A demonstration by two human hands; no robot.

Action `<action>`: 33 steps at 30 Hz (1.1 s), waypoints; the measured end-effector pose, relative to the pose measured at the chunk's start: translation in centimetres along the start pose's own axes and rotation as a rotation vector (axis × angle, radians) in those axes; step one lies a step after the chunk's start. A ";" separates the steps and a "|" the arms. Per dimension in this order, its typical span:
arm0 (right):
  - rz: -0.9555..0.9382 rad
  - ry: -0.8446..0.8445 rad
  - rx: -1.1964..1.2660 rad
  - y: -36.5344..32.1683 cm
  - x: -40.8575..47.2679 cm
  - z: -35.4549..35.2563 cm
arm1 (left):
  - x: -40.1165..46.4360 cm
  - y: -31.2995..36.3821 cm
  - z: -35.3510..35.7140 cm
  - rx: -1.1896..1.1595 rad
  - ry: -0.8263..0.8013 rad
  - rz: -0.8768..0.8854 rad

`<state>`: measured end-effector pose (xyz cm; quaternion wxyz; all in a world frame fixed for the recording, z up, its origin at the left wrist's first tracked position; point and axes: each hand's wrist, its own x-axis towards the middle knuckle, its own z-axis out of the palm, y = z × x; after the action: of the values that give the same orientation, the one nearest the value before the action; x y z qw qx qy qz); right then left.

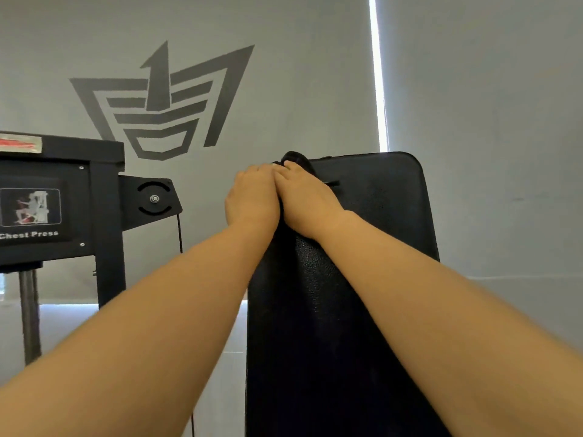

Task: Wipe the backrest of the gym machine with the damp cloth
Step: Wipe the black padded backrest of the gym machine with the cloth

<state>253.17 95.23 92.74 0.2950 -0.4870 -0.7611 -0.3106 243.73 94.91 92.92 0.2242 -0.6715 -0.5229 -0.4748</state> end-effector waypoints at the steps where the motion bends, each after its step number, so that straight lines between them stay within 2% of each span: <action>1: -0.014 -0.006 0.020 0.0 -0.1 -0.1 | 0.1 -0.1 0.0 0.001 -0.001 -0.006; 3: -0.030 -0.021 0.048 0.3 -0.8 -0.4 | -0.1 0.2 0.2 -0.016 0.008 -0.012; 7: -0.041 0.001 -0.067 1.4 -2.5 -2.0 | -1.3 1.8 0.4 -0.054 0.027 0.010; 15: 0.086 0.056 -0.081 5.9 -7.3 -4.3 | -1.8 6.9 1.6 -0.050 0.008 0.223; 21: 0.114 0.106 -0.078 8.5 -9.2 -4.9 | -2.6 9.5 2.1 -0.143 0.035 0.287; 26: 0.155 0.226 -0.012 7.8 -9.8 -3.4 | -3.6 9.0 2.8 -0.150 0.077 0.299; 33: 0.167 0.276 0.057 5.9 -14.2 0.2 | -7.8 6.6 3.8 -0.115 -0.019 0.392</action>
<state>263.63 89.41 83.08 0.4350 -0.4930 -0.6787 -0.3273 251.30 91.79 85.75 0.2684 -0.7767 -0.3564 -0.4447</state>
